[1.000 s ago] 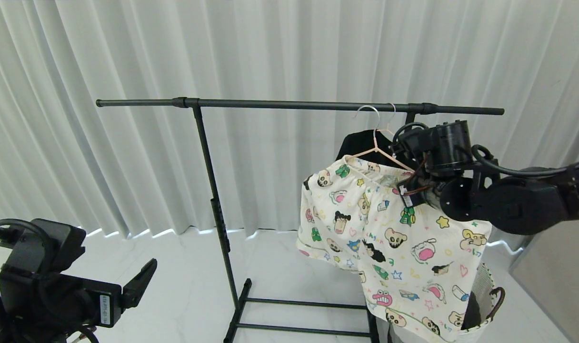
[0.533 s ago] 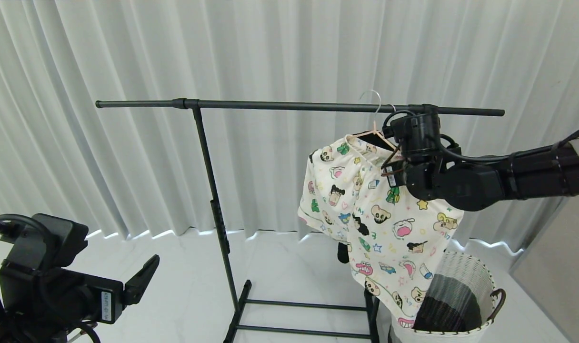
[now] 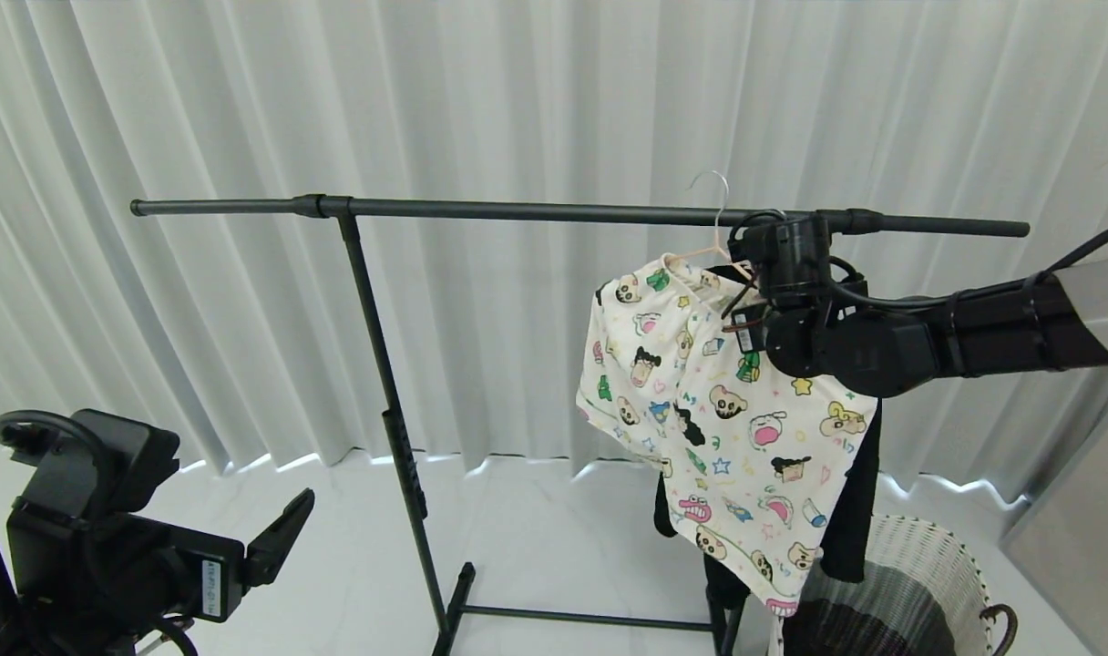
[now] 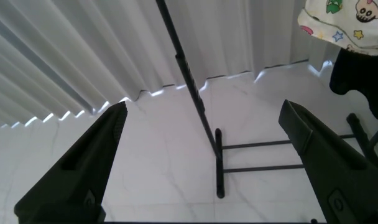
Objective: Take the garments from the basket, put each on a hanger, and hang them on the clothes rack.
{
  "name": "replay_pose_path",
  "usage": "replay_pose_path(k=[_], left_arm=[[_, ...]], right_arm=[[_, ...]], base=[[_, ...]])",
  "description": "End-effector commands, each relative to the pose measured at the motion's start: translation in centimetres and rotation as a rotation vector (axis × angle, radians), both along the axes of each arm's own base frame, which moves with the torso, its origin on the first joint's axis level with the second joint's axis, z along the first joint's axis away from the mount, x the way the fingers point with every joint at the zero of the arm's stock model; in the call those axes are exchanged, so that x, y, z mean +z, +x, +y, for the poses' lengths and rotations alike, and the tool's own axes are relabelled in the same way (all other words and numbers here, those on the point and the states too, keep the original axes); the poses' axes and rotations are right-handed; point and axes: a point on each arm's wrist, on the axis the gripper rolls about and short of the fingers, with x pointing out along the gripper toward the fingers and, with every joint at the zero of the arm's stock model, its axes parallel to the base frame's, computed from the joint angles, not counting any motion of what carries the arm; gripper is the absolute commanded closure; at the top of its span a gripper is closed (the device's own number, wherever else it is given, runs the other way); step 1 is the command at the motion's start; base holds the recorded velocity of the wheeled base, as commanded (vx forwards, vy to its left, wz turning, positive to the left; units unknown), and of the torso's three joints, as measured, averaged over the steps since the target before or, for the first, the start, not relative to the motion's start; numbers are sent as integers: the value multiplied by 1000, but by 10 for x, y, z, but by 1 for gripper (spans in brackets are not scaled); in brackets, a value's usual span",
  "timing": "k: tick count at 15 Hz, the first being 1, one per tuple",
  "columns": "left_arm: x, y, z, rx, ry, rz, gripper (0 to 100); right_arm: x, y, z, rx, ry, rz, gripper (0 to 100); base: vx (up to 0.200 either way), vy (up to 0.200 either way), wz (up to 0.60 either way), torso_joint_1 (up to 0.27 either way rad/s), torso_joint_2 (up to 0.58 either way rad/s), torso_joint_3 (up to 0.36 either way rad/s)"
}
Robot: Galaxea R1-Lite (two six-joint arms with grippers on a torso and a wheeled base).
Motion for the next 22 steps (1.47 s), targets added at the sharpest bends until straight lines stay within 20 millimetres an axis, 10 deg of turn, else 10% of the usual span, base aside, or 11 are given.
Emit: replay_pose_path(k=[1, 22], left_arm=[[0, 0, -2, -12, 2, 1, 0], [-1, -2, -5, -47, 40, 1, 0]], right_arm=[[-1, 1, 0, -3, -2, 2, 100], [-34, 15, 7, -12, -49, 62, 100]], base=[[200, 0, 0, 2, -2, -2], [19, 0, 0, 0, 0, 0]])
